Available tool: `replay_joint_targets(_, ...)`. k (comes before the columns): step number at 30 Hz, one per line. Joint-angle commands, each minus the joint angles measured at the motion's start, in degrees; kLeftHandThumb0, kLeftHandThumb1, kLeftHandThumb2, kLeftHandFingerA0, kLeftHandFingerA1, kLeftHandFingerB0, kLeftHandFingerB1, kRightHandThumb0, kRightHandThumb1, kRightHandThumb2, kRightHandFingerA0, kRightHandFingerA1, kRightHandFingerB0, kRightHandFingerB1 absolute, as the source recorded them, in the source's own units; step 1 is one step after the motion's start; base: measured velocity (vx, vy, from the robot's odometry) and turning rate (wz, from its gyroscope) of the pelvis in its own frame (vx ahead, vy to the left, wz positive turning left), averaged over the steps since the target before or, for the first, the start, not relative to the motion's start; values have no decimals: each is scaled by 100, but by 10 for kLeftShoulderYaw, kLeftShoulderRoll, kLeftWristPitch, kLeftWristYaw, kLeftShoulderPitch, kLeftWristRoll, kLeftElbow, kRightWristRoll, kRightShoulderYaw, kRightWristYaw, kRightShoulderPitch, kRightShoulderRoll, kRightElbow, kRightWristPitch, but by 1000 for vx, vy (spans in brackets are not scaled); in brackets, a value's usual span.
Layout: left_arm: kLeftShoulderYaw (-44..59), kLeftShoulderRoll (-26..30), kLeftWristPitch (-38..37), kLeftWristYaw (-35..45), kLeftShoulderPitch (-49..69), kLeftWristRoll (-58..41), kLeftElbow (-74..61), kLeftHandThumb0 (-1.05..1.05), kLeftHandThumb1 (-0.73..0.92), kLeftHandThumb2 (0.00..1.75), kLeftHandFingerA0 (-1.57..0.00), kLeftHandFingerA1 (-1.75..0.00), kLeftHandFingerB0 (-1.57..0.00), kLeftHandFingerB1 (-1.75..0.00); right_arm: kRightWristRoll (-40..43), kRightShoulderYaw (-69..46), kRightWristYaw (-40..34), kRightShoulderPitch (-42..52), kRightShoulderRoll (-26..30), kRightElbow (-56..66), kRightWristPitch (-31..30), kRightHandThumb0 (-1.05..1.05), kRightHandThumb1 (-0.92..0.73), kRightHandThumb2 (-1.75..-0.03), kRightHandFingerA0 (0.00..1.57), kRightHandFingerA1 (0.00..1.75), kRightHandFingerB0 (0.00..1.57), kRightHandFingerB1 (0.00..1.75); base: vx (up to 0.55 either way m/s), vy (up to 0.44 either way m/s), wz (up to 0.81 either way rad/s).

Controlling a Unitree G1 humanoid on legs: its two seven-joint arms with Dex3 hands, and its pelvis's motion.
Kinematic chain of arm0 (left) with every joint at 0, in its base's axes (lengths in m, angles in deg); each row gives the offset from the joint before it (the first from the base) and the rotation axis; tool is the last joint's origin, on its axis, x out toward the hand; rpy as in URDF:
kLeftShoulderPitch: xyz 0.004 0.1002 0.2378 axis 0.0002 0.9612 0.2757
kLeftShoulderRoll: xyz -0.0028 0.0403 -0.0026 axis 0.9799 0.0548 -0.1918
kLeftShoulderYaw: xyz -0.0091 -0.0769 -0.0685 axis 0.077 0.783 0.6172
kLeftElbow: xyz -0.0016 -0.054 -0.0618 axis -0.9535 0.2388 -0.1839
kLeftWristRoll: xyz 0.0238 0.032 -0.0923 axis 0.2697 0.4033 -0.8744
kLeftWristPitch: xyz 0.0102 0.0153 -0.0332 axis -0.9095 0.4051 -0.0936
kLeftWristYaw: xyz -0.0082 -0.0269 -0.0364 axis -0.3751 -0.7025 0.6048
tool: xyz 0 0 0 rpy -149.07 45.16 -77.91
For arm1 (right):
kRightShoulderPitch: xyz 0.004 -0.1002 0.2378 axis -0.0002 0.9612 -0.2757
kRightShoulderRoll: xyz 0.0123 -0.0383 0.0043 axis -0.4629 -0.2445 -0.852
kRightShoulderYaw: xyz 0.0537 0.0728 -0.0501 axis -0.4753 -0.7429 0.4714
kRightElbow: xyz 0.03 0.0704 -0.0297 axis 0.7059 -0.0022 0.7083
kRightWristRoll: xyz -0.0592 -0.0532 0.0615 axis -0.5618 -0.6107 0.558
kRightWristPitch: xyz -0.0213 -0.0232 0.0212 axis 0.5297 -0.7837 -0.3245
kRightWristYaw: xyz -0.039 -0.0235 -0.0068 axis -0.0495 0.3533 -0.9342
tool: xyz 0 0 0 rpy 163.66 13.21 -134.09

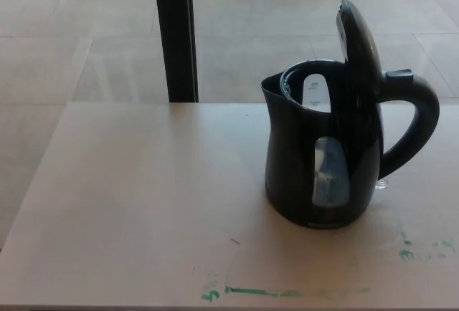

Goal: The robot uses its right hand to push down on the lid of a kettle kept in the middle of the desk to close it

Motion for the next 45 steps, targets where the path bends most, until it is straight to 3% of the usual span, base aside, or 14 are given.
replay_joint_targets(1, 40, 28, 10, 68, -13, -55, 35, -69, 69, 61, -51, -54, -39, -37, 91, -59, 55, -11, 22, 9, 7, -63, -77, -63, 44, 57, 30, 34, 0, 0, 0)
replay_joint_targets(2, 40, 28, 9, 68, -14, -52, 37, -75, 59, 94, -45, -61, -32, -49, 92, -64, 53, -15, 25, 8, 7, -65, -77, -63, 45, 53, 29, 32, 0, 0, 0)
replay_joint_targets(6, 42, 30, 7, 79, -14, -52, 45, -67, 70, 61, -50, -52, -36, -36, 101, -85, 56, -23, 37, 48, 25, -64, -81, -64, 40, 49, 22, 30, 0, 0, 0)
replay_joint_targets(7, 39, 31, 5, 82, -13, -49, 45, -71, 56, 94, -44, -60, -27, -48, 105, -88, 56, -28, 43, 67, 8, -63, -81, -65, 38, 45, 22, 29, 0, 0, 0)
replay_joint_targets(8, 38, 32, 4, 82, -13, -49, 46, -69, 70, 62, -49, -50, -36, -35, 95, -85, 49, -37, 53, 79, 17, -64, -82, -65, 40, 44, 23, 29, 0, 0, 0)
replay_joint_targets(16, 34, 35, 4, 79, -16, -50, 57, -72, 56, 93, -46, -59, -28, -48, 117, -77, 40, -168, 133, 215, -51, -63, -66, -95, 24, 57, 12, 42, 0, 0, 0)
replay_joint_targets(17, 34, 36, 3, 81, -14, -50, 57, -70, 56, 93, -44, -58, -27, -47, 128, -72, 62, -209, 150, 215, -44, -68, -81, -65, 33, 57, 26, 30, 0, 0, 0)
replay_joint_targets(18, 35, 37, 3, 82, -14, -51, 57, -70, 70, 60, -49, -47, -35, -35, 110, -57, 52, -229, 163, 225, -52, -75, -66, -101, 29, 58, 20, 45, 0, 0, 0)
replay_joint_targets(24, 34, 37, 7, 82, -14, -52, 57, -73, 56, 93, -44, -59, -31, -49, 82, 2, 27, -297, 200, 321, -117, -78, -83, -66, 26, 48, 22, 30, -1, 0, 2)
replay_joint_targets(26, 32, 38, 1, 86, -13, -52, 57, -69, 71, 62, -49, -50, -36, -35, 60, 37, 23, -336, 221, 350, -145, -74, -86, -65, 25, 44, 20, 31, 0, 0, 0)
replay_joint_targets(27, 34, 37, 0, 89, -12, -55, 57, -70, 56, 93, -43, -60, -28, -48, 46, 60, 25, -364, 231, 353, -156, -70, -90, -67, 22, 42, 18, 30, 0, 0, 0)
replay_joint_targets(32, 39, 42, 7, 94, -3, -62, 56, -69, 69, 61, -48, -51, -34, -35, 40, 124, 26, -459, 218, 352, -182, -71, -86, -67, 28, 42, 23, 29, 0, 0, 0)
replay_joint_targets(33, 35, 42, 2, 90, -3, -58, 54, -69, 56, 94, -42, -60, -26, -48, 35, 148, 27, -499, 206, 333, -189, -77, -82, -66, 34, 42, 28, 29, 0, 0, 0)
replay_joint_targets(45, 37, 52, 5, 101, 6, -69, 49, -69, 70, 61, -47, -49, -33, -35, -22, 287, 70, -607, 192, 298, -165, -78, -78, -64, 28, 43, 28, 30, 0, 0, 0)
